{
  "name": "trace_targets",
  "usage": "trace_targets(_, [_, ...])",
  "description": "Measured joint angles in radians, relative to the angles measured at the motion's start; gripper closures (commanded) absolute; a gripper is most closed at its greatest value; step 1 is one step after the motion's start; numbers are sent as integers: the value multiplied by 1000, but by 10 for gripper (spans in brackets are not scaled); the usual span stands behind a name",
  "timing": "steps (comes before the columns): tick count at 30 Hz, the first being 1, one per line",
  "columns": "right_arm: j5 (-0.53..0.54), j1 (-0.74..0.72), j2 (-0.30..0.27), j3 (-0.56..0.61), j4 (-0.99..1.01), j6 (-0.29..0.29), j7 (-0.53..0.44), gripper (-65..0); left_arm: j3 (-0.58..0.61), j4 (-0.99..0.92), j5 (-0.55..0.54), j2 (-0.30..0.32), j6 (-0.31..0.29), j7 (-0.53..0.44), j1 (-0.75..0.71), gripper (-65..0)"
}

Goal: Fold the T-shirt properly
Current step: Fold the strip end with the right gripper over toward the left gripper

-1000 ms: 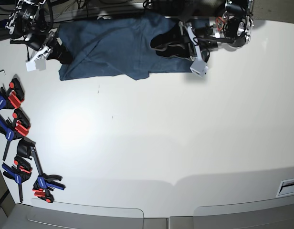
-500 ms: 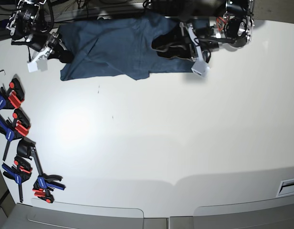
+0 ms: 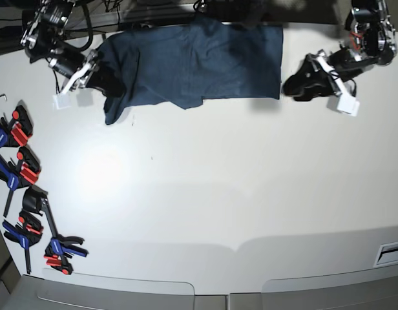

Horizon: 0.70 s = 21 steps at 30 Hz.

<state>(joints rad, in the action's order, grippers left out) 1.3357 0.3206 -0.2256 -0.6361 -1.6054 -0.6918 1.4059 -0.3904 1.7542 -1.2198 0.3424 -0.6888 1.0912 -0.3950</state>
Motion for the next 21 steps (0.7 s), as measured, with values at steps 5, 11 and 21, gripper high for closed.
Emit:
trace_targets(5, [92, 98, 120, 0, -158, 1, 6, 0, -55, 0, 156, 69, 0, 1, -96, -142])
trace_targets(11, [108, 136, 231, 24, -276, -1, 6, 0, -55, -36, 238, 98, 0, -90, -150, -84])
trace_targets(21, [-111, 111, 264, 423, -286, 0, -39, 0, -55, -119, 238, 98, 0, -124, -150, -84])
